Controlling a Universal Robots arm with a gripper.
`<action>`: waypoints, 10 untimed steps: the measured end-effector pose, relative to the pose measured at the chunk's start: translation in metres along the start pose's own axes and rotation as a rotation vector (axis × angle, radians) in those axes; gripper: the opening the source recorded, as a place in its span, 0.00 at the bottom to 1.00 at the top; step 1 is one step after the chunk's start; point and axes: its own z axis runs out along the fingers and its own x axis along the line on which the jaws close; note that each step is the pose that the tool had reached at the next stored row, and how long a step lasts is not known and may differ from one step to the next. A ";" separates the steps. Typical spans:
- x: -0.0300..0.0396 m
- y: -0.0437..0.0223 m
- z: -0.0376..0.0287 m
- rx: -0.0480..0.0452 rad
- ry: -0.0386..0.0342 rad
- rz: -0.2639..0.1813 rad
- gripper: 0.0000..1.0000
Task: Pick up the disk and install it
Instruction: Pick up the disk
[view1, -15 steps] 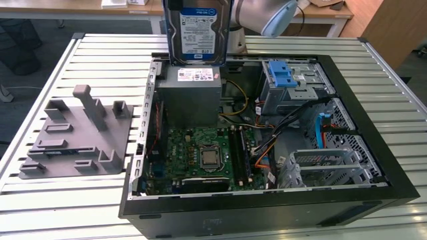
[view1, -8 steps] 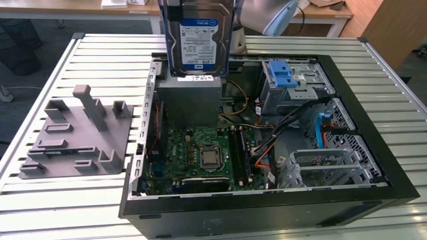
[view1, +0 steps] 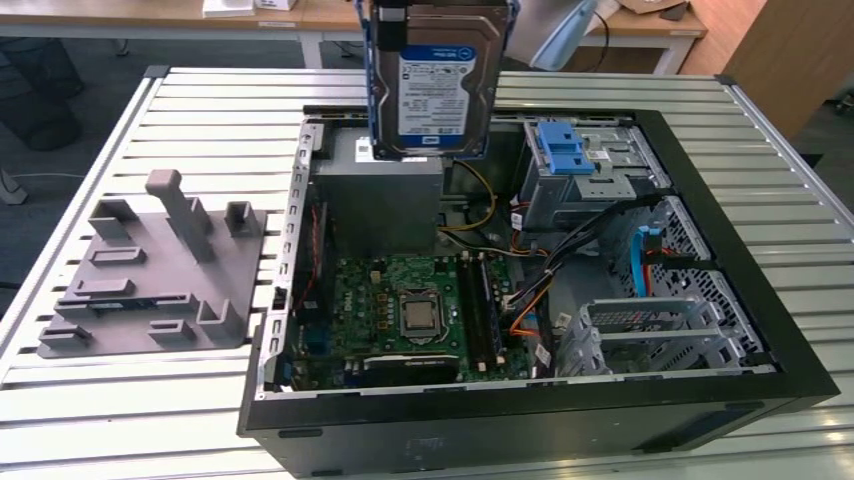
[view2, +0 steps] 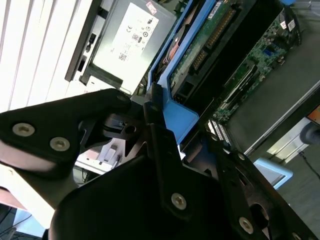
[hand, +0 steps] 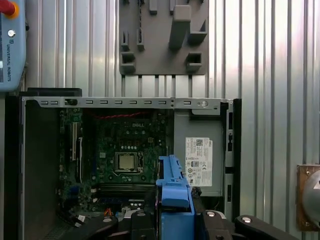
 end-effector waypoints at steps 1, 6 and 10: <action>0.0004 -0.0045 0.0005 0.0000 0.0000 0.000 0.36; 0.0018 -0.0201 0.0039 0.0001 -0.0001 0.000 0.36; 0.0019 -0.0213 0.0041 0.0000 -0.0001 0.000 0.36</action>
